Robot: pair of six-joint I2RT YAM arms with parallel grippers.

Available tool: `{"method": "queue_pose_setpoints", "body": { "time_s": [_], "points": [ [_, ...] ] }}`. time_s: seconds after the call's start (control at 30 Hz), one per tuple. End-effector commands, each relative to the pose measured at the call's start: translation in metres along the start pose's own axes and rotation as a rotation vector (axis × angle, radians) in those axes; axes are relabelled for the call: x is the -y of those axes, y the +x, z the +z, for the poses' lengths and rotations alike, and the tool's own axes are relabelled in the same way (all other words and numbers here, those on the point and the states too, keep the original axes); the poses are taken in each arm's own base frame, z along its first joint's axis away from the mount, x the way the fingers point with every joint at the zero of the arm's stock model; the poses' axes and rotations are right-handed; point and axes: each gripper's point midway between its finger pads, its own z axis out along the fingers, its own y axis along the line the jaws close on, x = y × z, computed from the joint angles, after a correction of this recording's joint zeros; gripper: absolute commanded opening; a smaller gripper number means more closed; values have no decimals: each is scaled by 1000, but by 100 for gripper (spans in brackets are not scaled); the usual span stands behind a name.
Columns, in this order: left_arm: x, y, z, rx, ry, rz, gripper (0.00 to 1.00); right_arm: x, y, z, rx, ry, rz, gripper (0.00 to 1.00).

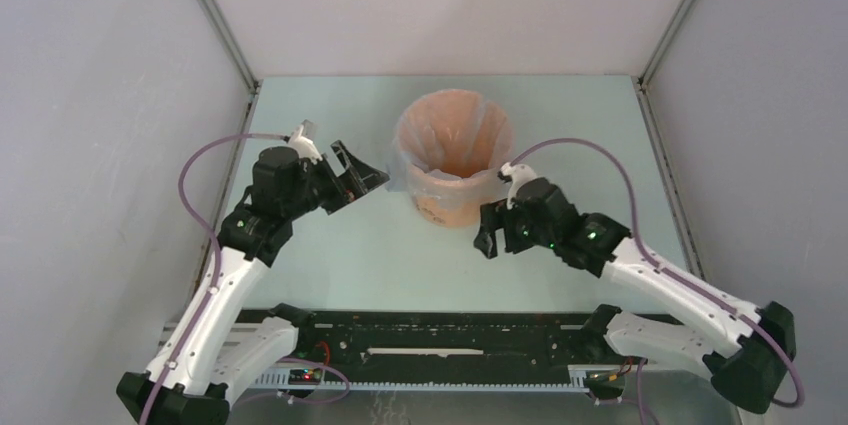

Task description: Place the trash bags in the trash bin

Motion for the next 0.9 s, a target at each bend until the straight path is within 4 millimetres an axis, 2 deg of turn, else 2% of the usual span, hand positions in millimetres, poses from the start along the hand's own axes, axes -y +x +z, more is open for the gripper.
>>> {"method": "queue_pose_setpoints", "body": {
  "time_s": [0.0, 0.1, 0.3, 0.37, 0.53, 0.63, 0.87],
  "points": [
    [18, -10, -15, 56, 49, -2, 96, -13, -38, 35, 277, 1, 39, 92],
    [18, -9, -23, 64, 39, 2, 96, -17, -46, 57, 384, -35, 52, 97],
    [14, -6, -37, 79, 11, -4, 96, -15, -52, 101, 404, -13, 43, 100],
    [13, -5, -41, 84, 8, -6, 96, -11, -51, 117, 396, -5, 56, 99],
    [13, -5, -50, 94, -8, -4, 96, 4, -66, 147, 386, 12, 88, 100],
    [13, -6, -53, 99, -18, -2, 97, 15, -82, 166, 381, 33, 103, 100],
    [19, -10, -56, 102, -9, 3, 97, 30, -133, 205, 357, 72, 124, 100]
  ]
}}
